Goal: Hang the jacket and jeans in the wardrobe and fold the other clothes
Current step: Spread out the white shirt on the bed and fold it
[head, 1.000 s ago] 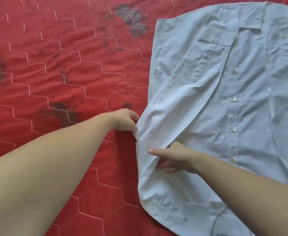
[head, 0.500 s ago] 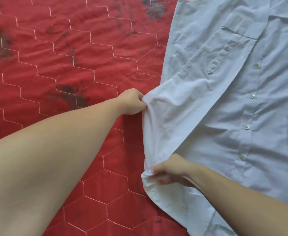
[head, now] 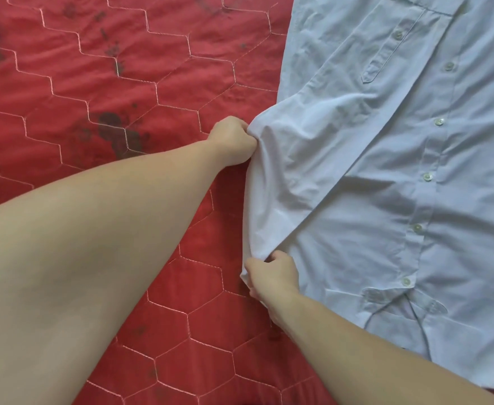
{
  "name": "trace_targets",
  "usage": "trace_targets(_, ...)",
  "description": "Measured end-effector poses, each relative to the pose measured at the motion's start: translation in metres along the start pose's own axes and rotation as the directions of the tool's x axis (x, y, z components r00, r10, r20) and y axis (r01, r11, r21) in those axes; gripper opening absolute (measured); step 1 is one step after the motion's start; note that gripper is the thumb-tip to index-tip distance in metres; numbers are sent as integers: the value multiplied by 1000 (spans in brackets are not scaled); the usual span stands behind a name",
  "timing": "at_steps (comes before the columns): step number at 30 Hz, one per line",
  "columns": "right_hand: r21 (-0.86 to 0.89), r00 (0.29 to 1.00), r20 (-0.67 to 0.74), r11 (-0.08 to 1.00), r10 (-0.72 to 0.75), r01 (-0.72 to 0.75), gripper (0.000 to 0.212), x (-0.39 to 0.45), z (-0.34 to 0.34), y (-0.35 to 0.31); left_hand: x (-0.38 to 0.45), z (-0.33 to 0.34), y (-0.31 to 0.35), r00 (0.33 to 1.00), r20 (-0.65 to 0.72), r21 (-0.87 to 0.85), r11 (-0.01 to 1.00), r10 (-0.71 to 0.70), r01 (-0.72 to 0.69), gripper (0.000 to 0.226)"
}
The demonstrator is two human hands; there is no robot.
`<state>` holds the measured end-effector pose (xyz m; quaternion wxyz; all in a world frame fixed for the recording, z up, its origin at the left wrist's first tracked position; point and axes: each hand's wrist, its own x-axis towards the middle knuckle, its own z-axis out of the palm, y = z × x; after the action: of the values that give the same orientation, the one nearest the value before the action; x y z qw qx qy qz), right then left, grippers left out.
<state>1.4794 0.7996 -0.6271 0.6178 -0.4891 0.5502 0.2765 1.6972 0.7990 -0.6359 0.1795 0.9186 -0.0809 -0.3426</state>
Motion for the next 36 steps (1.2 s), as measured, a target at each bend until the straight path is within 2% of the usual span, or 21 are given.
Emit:
trace_targets(3, 57, 999, 39, 998, -19, 16, 7, -3, -1, 12, -7, 5, 0, 1000, -29, -48, 999, -9, 8, 19)
trace_targets(5, 87, 997, 79, 996, 1, -8, 14, -3, -3, 17, -10, 4, -3, 999, -33, -52, 999, -14, 12, 21)
trace_targets(8, -12, 991, 136, 1000, 19, -17, 23, -3, -9, 22, -13, 1, -6, 998, -34, -56, 997, -49, 47, 25)
trace_targets(11, -49, 989, 144, 998, -42, 49, 16, -1, -20, 15, -16, 1, -4, 997, -7, -106, 991, -78, 77, 24)
trace_targets(13, 16, 985, 123, 992, -125, 124, 16, 5, -34, -1, -14, 0, -2, 996, 26, -185, 979, -84, 87, 24)
trace_targets(15, 58, 981, 93, 984, -171, 166, 33, 14, -52, -23, -11, -2, 0, 993, 58, -220, 969, -103, 114, 40)
trace_targets(17, 53, 976, 31, 976, -214, 212, 41, 26, -71, -47, -11, -4, -2, 993, 62, -118, 987, -101, 108, 50)
trace_targets(20, 69, 970, -39, 967, -242, 244, 39, 48, -103, -85, -4, -7, -7, 996, 46, 77, 995, -70, 67, 56)
trace_targets(25, 20, 952, -113, 958, -283, 287, 48, 76, -151, -160, 14, -9, 12, 999, 14, -53, 998, 41, -40, 43)
trace_targets(31, 135, 932, -218, 937, -289, 322, 39, 107, -195, -238, 46, -6, 61, 983, -69, -166, 969, 172, -181, 24)
trace_targets(33, 139, 913, -251, 921, -321, 363, 38, 118, -210, -260, 60, -5, 82, 981, -58, -166, 968, 183, -190, 18)
trace_targets(36, 155, 894, -265, 899, -362, 410, 30, 132, -227, -292, 85, 0, 108, 982, -3, -184, 965, 188, -185, 23)
